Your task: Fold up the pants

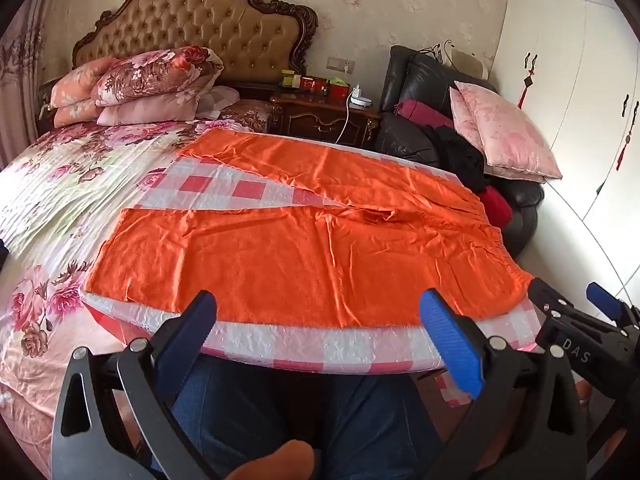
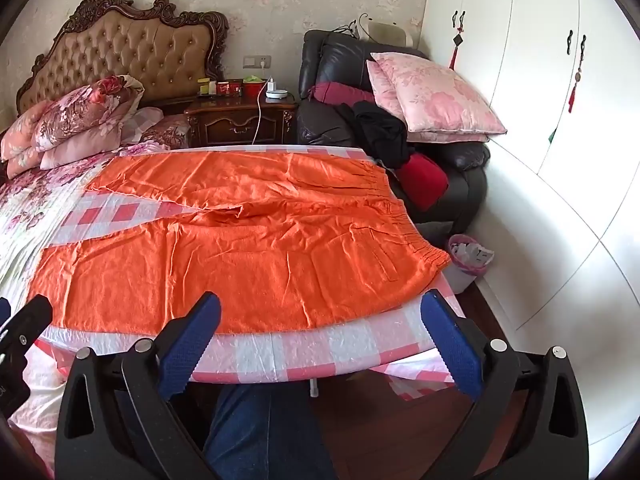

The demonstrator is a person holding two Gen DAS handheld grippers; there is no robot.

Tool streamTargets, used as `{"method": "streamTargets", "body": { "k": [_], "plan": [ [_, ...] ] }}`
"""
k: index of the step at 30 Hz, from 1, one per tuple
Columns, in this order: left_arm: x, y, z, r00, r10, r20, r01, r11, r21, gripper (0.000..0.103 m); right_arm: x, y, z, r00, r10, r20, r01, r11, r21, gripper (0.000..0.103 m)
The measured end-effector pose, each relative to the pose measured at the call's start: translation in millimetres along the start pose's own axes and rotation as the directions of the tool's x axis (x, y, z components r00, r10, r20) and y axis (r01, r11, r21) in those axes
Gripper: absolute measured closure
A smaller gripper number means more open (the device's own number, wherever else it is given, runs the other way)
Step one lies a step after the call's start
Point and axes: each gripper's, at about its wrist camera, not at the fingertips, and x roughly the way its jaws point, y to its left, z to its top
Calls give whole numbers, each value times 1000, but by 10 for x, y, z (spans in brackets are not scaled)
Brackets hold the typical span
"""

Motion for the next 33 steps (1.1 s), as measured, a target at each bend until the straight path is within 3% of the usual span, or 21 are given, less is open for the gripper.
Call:
{"method": "streamTargets", "body": {
  "k": [3,7,14,33],
  "plan": [
    [-33,-13,6,1000,-6,6,6,1000,11,2,61,-61,-3,1000,-3,-25,3,1000,-3,6],
    [-64,0,9,1000,7,12,-7,1000,22,2,27,143,19,995,-103,-12,102,991,-84,6],
    [-46,-101,40,999,20,30,-21,999,49,2,42,61,-45,1000,5,-20,-6,999,-38,6],
    [-45,-83,22,999,19,35,-20,999,47,2,-31,88,-44,999,37,-12,-38,999,-26,6]
  ]
}}
